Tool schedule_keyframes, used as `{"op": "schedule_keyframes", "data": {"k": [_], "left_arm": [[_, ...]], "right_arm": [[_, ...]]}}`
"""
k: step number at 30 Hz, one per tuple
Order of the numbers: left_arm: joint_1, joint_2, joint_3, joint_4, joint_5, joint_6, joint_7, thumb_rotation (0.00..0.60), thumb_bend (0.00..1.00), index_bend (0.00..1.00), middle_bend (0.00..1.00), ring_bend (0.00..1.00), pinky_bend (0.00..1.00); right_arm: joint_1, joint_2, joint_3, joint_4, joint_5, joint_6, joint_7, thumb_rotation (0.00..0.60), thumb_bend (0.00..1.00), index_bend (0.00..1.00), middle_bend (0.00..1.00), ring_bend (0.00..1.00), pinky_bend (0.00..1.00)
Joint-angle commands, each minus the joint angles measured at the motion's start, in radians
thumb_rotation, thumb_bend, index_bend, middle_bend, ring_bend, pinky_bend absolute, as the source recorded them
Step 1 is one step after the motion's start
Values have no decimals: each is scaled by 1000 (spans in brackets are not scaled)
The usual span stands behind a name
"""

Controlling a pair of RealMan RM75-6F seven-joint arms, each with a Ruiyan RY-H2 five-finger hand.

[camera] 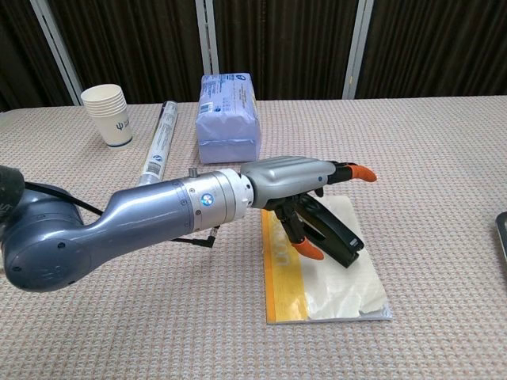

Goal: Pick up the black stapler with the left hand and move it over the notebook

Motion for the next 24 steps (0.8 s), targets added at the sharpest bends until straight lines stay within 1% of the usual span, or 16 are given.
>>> {"op": "schedule_keyframes", "data": {"k": [1,4,5,8,9,10,11,13,15,16,17,18,20,23,24], "left_arm": [[13,57,1,-69,-6,16,26,600,54,0,0,0,185],[63,161,5,-201,-31,50,97,600,52,0,0,0,139],[110,227,15,-267,-47,89,177,600,53,0,0,0,118],[240,373,40,-456,-116,199,386,600,57,0,0,0,82],[315,441,58,-537,-166,266,484,600,59,0,0,0,77],[363,482,74,-601,-194,313,552,600,61,0,0,0,75],[398,511,87,-639,-214,349,596,600,63,0,0,0,75],[502,580,130,-735,-266,463,724,600,66,0,0,0,75],[599,629,174,-805,-303,583,836,600,65,0,0,0,69],[660,650,196,-841,-319,657,869,600,65,0,0,0,64],[744,668,214,-877,-350,749,840,600,65,0,0,0,57],[770,682,225,-895,-351,770,833,600,66,0,0,0,53],[790,720,237,-904,-315,791,821,600,75,0,0,0,51],[826,729,228,-887,-294,829,788,600,81,0,0,0,46],[831,736,227,-886,-292,823,779,600,81,0,0,0,46]], "right_arm": [[-1,0,-1,0,-1,3,-1,600,34,0,0,0,0],[-2,0,-1,4,-1,6,1,600,34,0,0,0,0],[-3,1,0,5,0,7,4,600,34,0,0,0,0],[-5,5,4,9,7,11,14,600,35,0,0,0,0],[-8,7,9,11,17,15,19,600,34,0,0,0,0],[-9,9,13,13,24,16,22,600,34,0,0,0,0],[-10,11,16,14,32,16,24,600,34,0,0,0,0],[-14,18,31,15,59,20,35,600,35,0,0,0,0],[-20,25,50,13,88,31,45,600,35,0,0,0,0],[-25,29,61,10,107,39,48,600,35,0,0,0,0],[-32,35,74,4,129,51,57,600,34,0,0,0,0],[-34,39,77,-2,134,52,59,600,34,0,0,0,0],[-36,42,79,-6,131,58,62,600,34,0,0,0,0],[-33,40,71,-8,122,50,52,600,35,0,0,0,0],[-30,39,68,-9,119,43,45,600,35,0,0,0,0]]}}
